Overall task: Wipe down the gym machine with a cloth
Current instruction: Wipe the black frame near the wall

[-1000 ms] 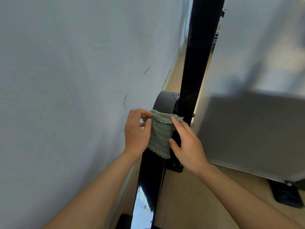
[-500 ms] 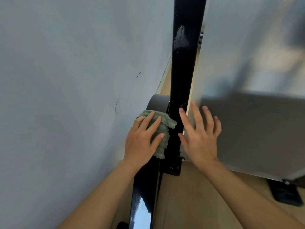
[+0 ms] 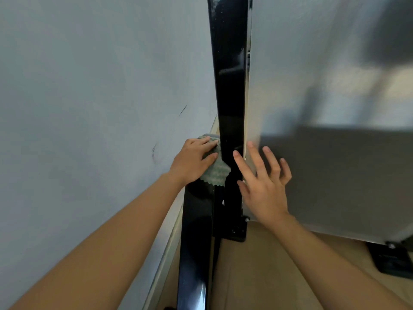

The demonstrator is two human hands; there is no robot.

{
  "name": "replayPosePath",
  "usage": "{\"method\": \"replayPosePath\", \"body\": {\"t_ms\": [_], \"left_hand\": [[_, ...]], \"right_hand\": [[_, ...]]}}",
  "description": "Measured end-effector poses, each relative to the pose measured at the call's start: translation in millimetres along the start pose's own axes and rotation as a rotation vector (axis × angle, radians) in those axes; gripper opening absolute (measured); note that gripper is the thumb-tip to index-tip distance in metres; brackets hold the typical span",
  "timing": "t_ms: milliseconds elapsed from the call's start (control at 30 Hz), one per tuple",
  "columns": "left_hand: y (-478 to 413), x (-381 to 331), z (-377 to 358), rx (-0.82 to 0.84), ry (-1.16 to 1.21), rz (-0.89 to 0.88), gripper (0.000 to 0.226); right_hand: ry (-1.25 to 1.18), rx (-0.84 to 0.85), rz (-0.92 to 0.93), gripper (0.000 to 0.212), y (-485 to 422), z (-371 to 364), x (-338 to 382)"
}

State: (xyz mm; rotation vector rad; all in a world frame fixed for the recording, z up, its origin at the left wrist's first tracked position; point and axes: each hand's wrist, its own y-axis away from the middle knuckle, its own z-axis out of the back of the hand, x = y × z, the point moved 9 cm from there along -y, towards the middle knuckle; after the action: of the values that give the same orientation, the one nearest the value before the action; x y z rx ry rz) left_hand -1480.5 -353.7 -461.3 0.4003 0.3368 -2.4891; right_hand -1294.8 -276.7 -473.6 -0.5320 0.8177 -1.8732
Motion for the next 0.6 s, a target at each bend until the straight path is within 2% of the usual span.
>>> {"method": "replayPosePath", "body": {"t_ms": [167,333,433,500,600], "left_hand": [[29.6,-5.7,-0.6,-0.092,0.049,0.002,0.049],[74.7,2.0,-8.6,-0.162,0.183,0.024,0.050],[102.4,0.9,-13.3,-0.221,0.186,-0.004,0.052],[118.1,2.0,-15.8,-0.224,0.161,-0.006,0.054],[138.1,3.7,-19.9,-0.188,0.118,-0.015,0.060]], "right_hand": [[-0.041,0.055,0.004,0.082,-1.7,3.4,-0.1],[-0.087,0.092,-0.019,0.082,-4.3,6.7,2.5],[-0.113,0.128,-0.039,0.080,-4.1,7.7,6.9],[-0.170,0.133,-0.079,0.072,-1.0,10.5,10.2],[-0.393,0.056,-0.236,0.047,10.0,23.2,14.5]]}}
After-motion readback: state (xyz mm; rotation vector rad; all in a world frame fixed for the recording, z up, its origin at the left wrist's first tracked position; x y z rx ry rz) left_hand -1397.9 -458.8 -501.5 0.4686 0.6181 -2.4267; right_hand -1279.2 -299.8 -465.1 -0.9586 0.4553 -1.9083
